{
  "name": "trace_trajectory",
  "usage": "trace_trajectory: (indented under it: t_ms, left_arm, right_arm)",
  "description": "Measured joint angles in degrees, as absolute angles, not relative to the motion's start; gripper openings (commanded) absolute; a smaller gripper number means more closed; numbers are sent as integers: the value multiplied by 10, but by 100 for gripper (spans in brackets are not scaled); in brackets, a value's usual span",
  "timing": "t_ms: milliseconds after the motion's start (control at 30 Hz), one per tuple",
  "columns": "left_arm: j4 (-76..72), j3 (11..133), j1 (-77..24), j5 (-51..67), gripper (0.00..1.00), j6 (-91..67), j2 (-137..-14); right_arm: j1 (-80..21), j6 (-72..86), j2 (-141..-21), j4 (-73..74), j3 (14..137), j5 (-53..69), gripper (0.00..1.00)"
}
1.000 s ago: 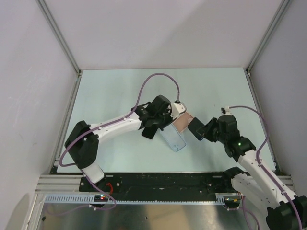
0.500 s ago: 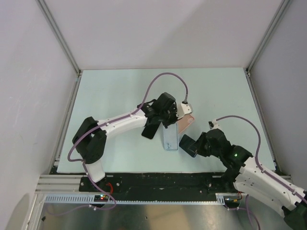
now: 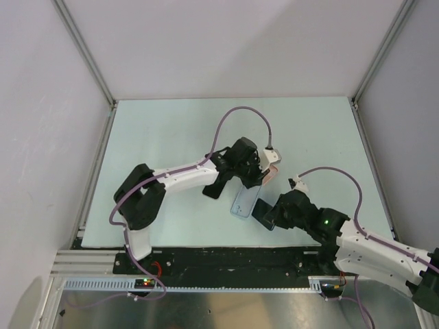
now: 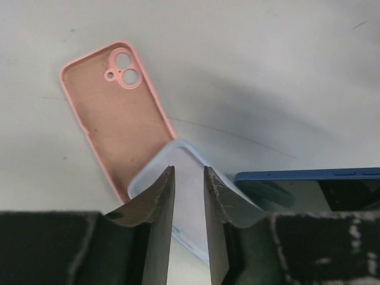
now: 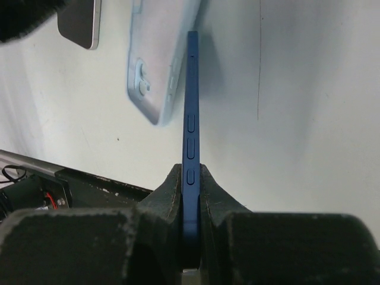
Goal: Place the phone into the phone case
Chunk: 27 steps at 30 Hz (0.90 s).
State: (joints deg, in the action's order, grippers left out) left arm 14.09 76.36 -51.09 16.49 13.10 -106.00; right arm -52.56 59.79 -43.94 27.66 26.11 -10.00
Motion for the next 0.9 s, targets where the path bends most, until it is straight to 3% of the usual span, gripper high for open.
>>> trace_trajectory:
  t_ms: [167, 267, 467, 633, 767, 900]
  left_arm:
    - [109, 747, -517, 140, 59, 65, -1060]
    - [93, 729, -516, 55, 68, -16, -1046]
    - [124, 621, -514, -156, 64, -313, -908]
    - [155, 491, -542, -260, 57, -564, -797]
    - [204, 433, -583, -293, 56, -714, -796]
    - [254, 460, -615, -325, 53, -813, -838]
  right_arm:
    - [-526, 603, -413, 295, 261, -126, 0]
    - [-520, 604, -365, 327, 262, -145, 0]
    - [-487, 593, -303, 414, 293, -188, 0]
    - [-426, 547, -314, 413, 334, -187, 0]
    - [-378, 509, -347, 388, 359, -168, 0]
    - [-331, 475, -369, 368, 370, -132, 0]
